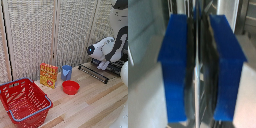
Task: Extend the gripper towards the oven tray handle. Grasp the handle and carefully pull the tray out of the oven. Move the gripper above the red bowl. Grab the red bowl gently. Lift the bowl and place it onto the oven tray.
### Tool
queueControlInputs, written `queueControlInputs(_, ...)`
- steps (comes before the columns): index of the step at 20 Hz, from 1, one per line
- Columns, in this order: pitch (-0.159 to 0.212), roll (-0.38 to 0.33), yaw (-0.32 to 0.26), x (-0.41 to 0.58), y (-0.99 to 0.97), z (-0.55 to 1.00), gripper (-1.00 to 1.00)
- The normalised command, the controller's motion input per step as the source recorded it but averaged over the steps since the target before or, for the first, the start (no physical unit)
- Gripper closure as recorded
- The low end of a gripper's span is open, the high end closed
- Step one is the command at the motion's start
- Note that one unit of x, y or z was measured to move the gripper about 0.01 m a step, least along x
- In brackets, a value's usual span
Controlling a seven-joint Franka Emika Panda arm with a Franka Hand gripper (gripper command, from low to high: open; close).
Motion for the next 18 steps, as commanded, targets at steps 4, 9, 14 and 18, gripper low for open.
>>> queueControlInputs(4, -0.012, 0.087, 0.000, 0.010, 0.69, 0.01, 1.00)
queueControlInputs(9, -0.043, 0.122, 0.000, 0.043, 0.87, 0.03, 1.00)
queueControlInputs(14, -0.049, 0.063, 0.000, 0.063, 0.94, -0.08, 1.00)
queueControlInputs(18, -0.020, 0.044, 0.000, 0.130, 0.66, -0.12, 1.00)
